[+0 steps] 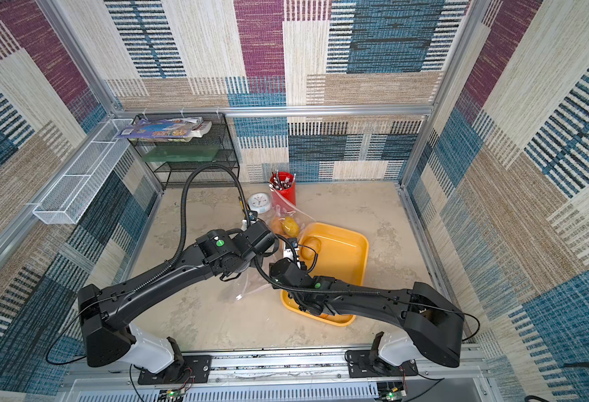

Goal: Put the potatoes into a zipper bag and zip it
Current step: Open the zipper of the food storage bag at the center of the board, then pick up the potato from the basket.

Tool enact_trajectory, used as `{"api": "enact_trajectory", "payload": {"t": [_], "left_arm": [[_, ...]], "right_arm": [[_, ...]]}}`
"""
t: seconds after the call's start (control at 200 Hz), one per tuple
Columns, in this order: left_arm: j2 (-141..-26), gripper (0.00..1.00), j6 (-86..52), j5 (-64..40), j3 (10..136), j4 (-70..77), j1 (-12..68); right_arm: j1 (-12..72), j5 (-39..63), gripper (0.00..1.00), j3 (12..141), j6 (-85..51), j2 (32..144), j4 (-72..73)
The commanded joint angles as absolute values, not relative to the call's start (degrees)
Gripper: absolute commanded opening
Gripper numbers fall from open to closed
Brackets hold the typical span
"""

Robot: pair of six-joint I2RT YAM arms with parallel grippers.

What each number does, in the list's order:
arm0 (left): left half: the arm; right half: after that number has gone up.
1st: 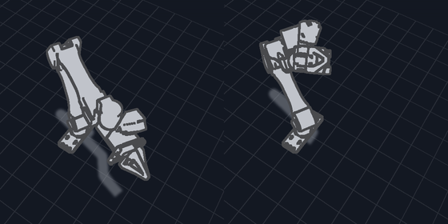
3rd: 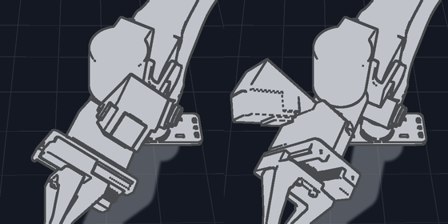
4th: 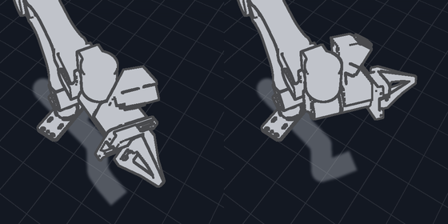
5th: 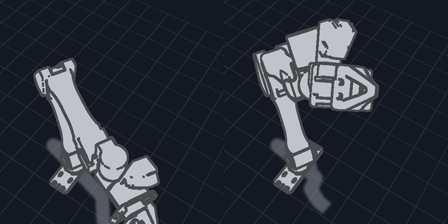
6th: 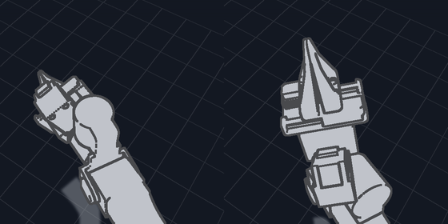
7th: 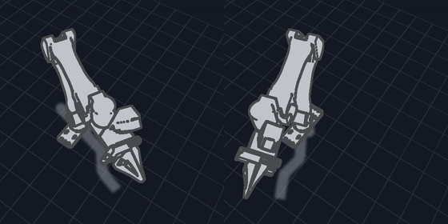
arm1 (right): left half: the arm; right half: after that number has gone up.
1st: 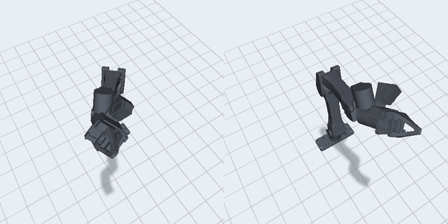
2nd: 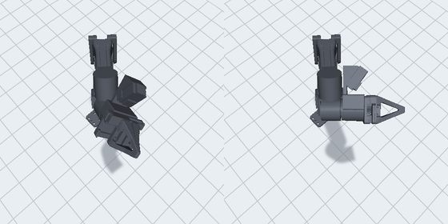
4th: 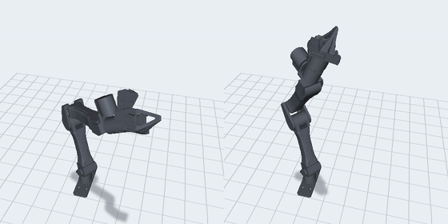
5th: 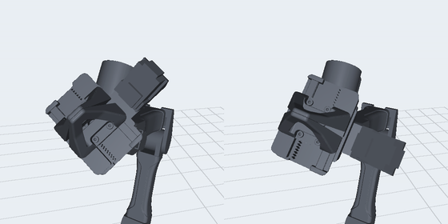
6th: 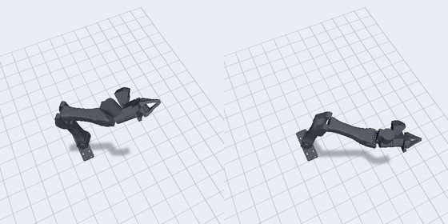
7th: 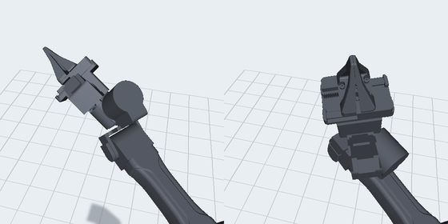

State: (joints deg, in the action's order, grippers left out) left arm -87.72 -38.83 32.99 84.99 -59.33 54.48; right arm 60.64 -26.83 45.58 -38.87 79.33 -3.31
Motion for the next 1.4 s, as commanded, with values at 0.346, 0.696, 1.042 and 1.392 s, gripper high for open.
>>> {"api": "enact_trajectory", "payload": {"t": [0.346, 0.696, 1.042, 1.392], "left_arm": [[-87.5, 0.0, -38.9, 34.4, 85.5, -59.7, 54.4], [-82.9, 0.0, -38.8, 38.9, 83.4, -60.9, 54.5], [-84.6, 0.0, -38.3, 38.2, 83.9, -61.8, 54.5], [-91.6, 0.0, -38.2, 33.9, 86.9, -61.7, 54.4]], "right_arm": [[57.2, -20.1, 0.96, 39.9, -37.0, 64.1, 0.4], [55.9, -14.7, 0.96, 42.1, -35.7, 69.1, 6.4], [44.3, -15.5, 0.96, 38.3, -37.9, 60.8, -0.7], [31.1, -7.0, 0.96, 33.0, -39.4, 67.5, 0.7]]}}
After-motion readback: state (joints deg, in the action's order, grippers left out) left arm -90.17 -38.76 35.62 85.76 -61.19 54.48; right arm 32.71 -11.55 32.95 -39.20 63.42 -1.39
